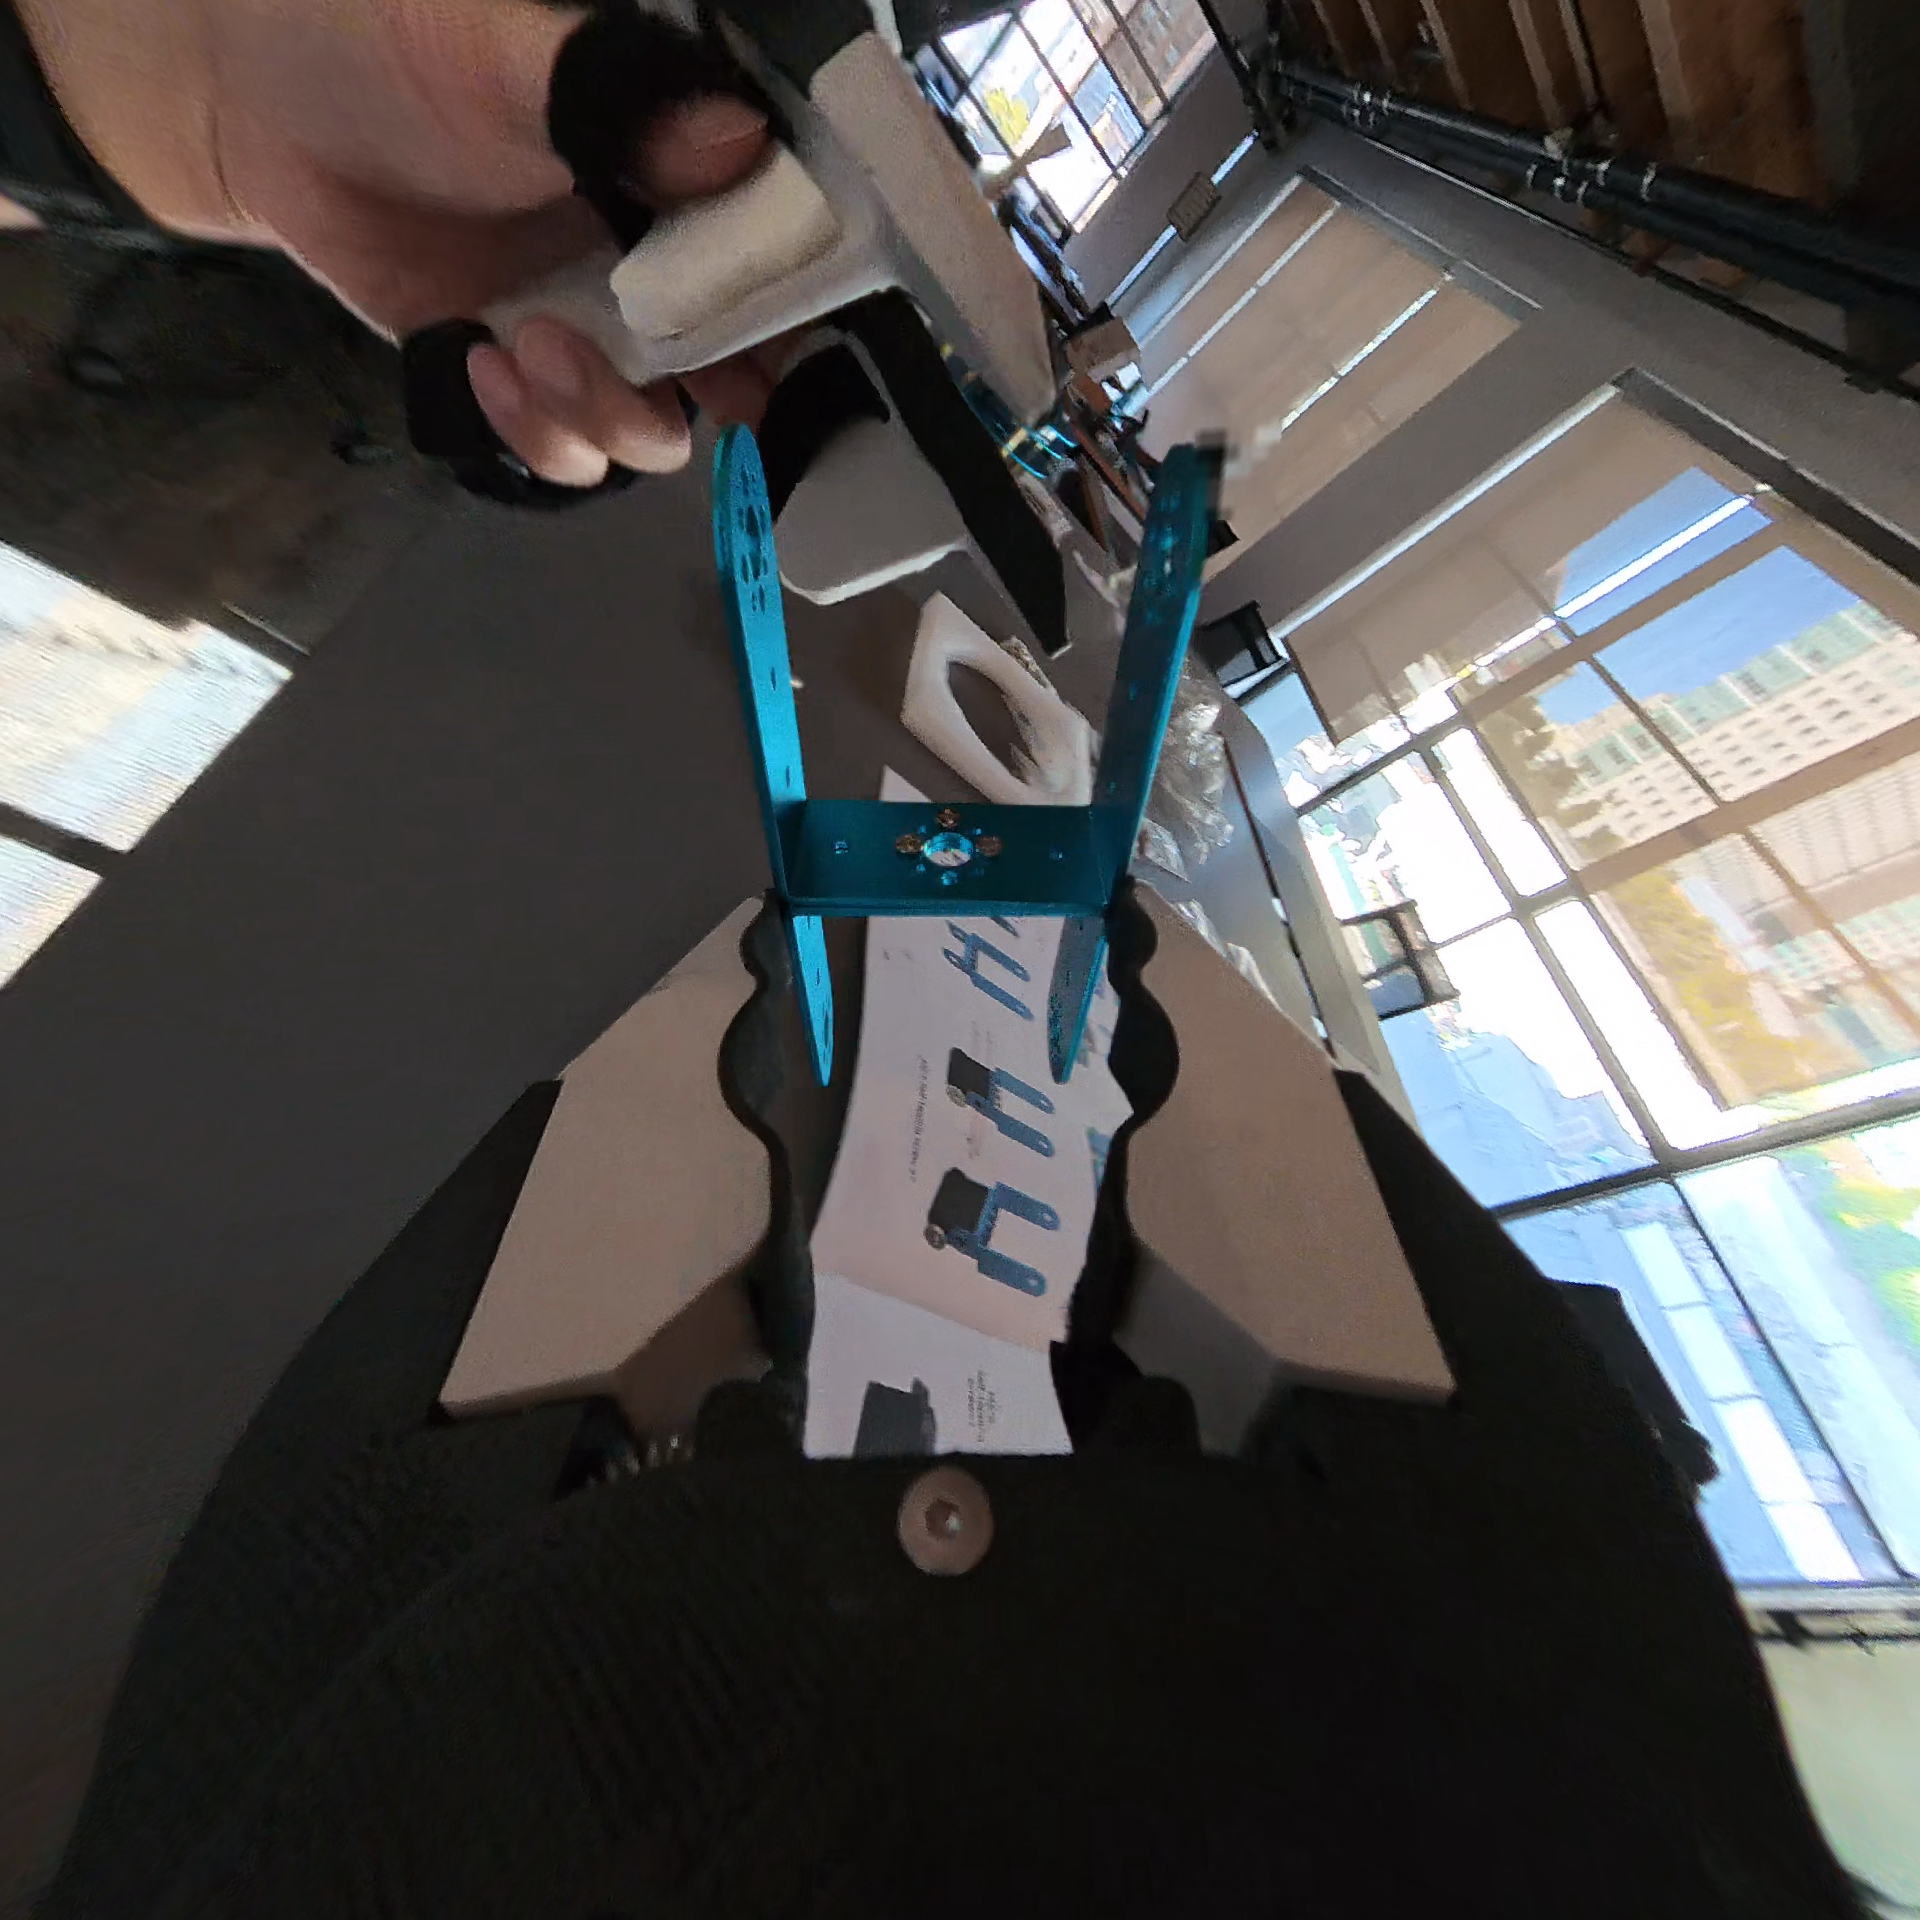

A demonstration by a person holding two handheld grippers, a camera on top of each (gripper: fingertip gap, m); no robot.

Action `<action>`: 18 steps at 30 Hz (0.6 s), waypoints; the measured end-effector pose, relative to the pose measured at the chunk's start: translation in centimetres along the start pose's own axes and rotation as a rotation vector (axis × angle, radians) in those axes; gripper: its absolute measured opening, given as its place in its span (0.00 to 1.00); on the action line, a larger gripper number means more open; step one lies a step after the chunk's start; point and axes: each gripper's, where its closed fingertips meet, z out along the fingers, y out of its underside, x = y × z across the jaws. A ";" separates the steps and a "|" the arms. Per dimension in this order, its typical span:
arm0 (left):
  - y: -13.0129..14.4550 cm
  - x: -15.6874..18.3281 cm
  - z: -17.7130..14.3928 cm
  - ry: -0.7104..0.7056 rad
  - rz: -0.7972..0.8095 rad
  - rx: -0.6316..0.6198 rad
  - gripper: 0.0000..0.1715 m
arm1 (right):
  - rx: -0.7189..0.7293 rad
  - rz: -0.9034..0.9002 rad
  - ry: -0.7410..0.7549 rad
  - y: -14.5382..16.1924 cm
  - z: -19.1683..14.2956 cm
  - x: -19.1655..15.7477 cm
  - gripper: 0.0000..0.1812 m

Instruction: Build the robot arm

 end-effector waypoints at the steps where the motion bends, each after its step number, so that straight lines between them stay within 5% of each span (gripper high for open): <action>1: 0.3 -0.5 0.7 -0.035 -0.011 -0.066 0.38 | -0.025 -0.022 0.027 0.3 0.2 0.3 0.34; 5: 3.3 -1.0 3.3 -0.125 0.051 -0.444 0.36 | -0.126 -0.054 0.084 1.5 0.7 1.2 0.34; 10: 4.1 -1.9 4.6 -0.178 0.094 -0.665 0.27 | -0.222 -0.012 0.125 2.6 1.3 1.9 0.34; 16: 3.6 -1.7 4.8 -0.183 0.130 -0.848 0.28 | -0.214 0.041 0.160 1.9 1.2 2.0 0.34; 18: 1.8 -1.9 4.1 -0.178 0.116 -0.751 0.27 | -0.194 0.057 0.170 1.8 0.8 2.3 0.34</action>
